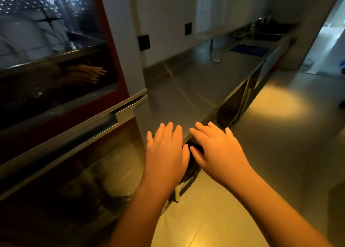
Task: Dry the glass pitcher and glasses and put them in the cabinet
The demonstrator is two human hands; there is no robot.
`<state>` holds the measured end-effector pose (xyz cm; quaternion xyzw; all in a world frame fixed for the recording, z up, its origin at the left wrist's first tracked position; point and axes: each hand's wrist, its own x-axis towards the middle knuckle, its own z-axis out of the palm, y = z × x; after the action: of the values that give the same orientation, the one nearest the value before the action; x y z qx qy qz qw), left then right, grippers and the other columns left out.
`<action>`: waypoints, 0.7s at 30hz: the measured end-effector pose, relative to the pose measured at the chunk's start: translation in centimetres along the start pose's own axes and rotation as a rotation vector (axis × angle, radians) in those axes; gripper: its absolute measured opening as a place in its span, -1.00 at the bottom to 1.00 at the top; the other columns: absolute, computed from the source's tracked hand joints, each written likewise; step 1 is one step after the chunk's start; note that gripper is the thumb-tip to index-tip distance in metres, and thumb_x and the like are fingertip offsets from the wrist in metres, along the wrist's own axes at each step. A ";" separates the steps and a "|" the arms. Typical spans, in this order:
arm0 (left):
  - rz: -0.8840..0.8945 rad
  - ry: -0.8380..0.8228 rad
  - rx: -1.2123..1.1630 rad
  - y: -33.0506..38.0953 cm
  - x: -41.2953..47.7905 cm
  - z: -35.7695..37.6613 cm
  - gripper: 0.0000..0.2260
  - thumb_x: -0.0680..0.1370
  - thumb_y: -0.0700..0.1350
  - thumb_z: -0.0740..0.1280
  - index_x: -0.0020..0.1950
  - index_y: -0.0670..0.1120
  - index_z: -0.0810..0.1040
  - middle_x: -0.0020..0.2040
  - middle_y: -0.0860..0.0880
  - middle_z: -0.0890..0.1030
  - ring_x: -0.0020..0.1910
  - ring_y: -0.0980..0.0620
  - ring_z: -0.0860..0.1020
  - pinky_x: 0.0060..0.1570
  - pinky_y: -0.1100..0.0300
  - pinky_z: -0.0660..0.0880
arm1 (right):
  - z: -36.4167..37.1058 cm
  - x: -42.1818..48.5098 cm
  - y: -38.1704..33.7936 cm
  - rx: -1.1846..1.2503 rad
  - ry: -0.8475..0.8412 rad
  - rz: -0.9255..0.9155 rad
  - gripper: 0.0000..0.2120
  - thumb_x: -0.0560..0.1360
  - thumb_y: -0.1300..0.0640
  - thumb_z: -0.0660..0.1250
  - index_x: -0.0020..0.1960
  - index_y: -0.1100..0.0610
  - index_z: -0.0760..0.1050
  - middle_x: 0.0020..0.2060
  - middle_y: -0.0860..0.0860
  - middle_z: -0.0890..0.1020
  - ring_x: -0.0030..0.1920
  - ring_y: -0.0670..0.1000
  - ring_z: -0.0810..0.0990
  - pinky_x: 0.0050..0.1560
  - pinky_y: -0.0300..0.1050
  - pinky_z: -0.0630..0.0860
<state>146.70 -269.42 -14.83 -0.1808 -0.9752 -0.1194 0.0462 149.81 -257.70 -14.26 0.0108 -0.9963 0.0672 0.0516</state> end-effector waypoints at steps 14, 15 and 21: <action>0.294 0.062 -0.091 15.0 10.1 5.3 -0.54 0.61 -0.01 0.10 0.49 -0.02 0.11 0.51 0.01 0.12 0.50 0.01 0.00 0.43 -0.03 -0.09 | -1.4 1.8 18.4 0.026 0.205 0.225 -0.53 0.49 0.02 0.30 0.37 0.10 0.37 0.37 0.09 0.39 0.40 0.17 0.30 0.31 0.25 0.23; 0.305 0.073 -0.100 16.4 11.0 5.7 -0.54 0.61 -0.02 0.12 0.49 -0.03 0.12 0.51 0.00 0.13 0.50 0.00 0.01 0.43 -0.04 -0.08 | -1.5 2.1 20.1 0.009 0.231 0.229 -0.54 0.46 0.04 0.35 0.33 0.12 0.42 0.32 0.12 0.45 0.35 0.20 0.36 0.26 0.28 0.29; 0.322 0.098 -0.128 23.2 16.7 7.9 -0.53 0.60 -0.01 0.13 0.50 0.01 0.11 0.52 0.03 0.10 0.50 0.02 -0.02 0.43 -0.03 -0.09 | -2.7 4.8 28.9 -0.025 0.282 0.244 -0.54 0.39 0.07 0.43 0.25 0.16 0.49 0.24 0.15 0.53 0.27 0.24 0.45 0.15 0.33 0.38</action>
<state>139.20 -240.76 -15.26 -0.3310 -0.9207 -0.1807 0.1006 144.46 -228.77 -14.98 -0.1203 -0.9739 0.0614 0.1825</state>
